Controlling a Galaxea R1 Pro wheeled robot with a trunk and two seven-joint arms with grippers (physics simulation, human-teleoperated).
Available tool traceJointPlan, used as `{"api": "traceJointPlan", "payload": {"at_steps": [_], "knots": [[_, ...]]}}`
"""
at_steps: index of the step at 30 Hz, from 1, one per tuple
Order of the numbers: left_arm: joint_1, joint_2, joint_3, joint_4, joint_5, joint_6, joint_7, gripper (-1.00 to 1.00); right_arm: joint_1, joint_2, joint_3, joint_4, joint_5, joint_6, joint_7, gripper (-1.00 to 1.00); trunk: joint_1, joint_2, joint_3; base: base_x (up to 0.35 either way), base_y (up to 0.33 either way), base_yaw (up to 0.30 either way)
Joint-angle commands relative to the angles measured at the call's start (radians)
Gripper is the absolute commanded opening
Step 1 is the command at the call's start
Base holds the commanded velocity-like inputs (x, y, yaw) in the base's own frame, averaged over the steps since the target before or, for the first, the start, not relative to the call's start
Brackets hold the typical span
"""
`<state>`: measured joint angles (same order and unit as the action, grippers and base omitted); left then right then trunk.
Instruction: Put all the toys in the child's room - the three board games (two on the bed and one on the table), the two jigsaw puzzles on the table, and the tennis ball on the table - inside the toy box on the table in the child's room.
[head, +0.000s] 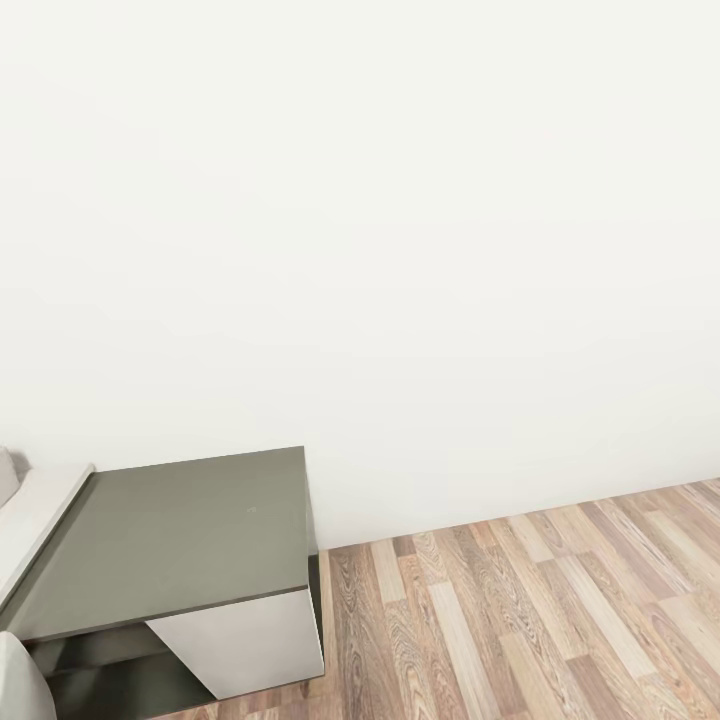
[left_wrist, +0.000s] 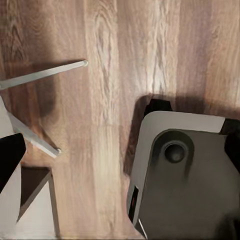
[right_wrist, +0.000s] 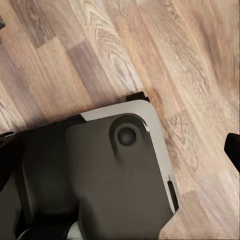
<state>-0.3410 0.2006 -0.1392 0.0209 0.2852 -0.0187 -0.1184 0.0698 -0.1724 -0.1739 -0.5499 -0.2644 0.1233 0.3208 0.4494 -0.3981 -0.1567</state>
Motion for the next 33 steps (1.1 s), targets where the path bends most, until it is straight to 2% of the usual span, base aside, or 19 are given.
{"api": "traceJointPlan", "payload": {"at_steps": [1,7,9,11,15,21,28,33], "knots": [[0.007,-0.008,-0.008,0.004,0.011,-0.007,0.026,1.00,0.001,0.000,-0.004,0.002,-0.009,0.010,-0.005,1.00,0.001,-0.002,-0.002,0.000,0.000,0.000],[0.071,-0.045,-0.007,0.009,0.011,-0.030,0.149,1.00,0.001,-0.001,0.001,0.047,-0.009,0.003,-0.047,1.00,0.001,-0.002,-0.002,0.000,0.000,0.000],[0.085,-0.049,-0.007,0.009,0.011,-0.033,0.162,1.00,0.001,-0.002,0.004,0.066,-0.006,0.001,-0.052,1.00,0.001,-0.002,-0.002,0.000,0.000,0.000],[0.091,-0.051,-0.007,0.009,0.011,-0.034,0.167,1.00,0.001,-0.002,0.006,0.076,-0.004,0.001,-0.054,1.00,0.001,-0.002,-0.002,0.000,0.000,0.000],[0.113,-0.055,-0.007,0.011,0.011,-0.036,0.180,1.00,0.001,-0.001,0.030,0.125,0.028,-0.009,-0.071,1.00,0.001,-0.002,-0.002,0.000,0.000,0.000],[0.133,-0.058,-0.009,0.011,0.011,-0.036,0.186,1.00,0.001,0.000,0.049,0.154,0.068,-0.057,-0.107,1.00,0.001,-0.002,-0.002,0.000,0.000,0.000],[0.140,-0.067,-0.009,0.010,0.011,-0.034,0.187,1.00,0.001,0.000,0.053,0.185,0.079,-0.091,-0.140,1.00,0.001,-0.002,-0.002,0.000,0.000,0.000],[0.140,-0.069,-0.009,0.010,0.011,-0.037,0.187,1.00,0.001,0.000,0.054,0.253,0.080,-0.098,-0.151,1.00,0.001,-0.002,-0.002,0.000,0.000,0.000]]}}
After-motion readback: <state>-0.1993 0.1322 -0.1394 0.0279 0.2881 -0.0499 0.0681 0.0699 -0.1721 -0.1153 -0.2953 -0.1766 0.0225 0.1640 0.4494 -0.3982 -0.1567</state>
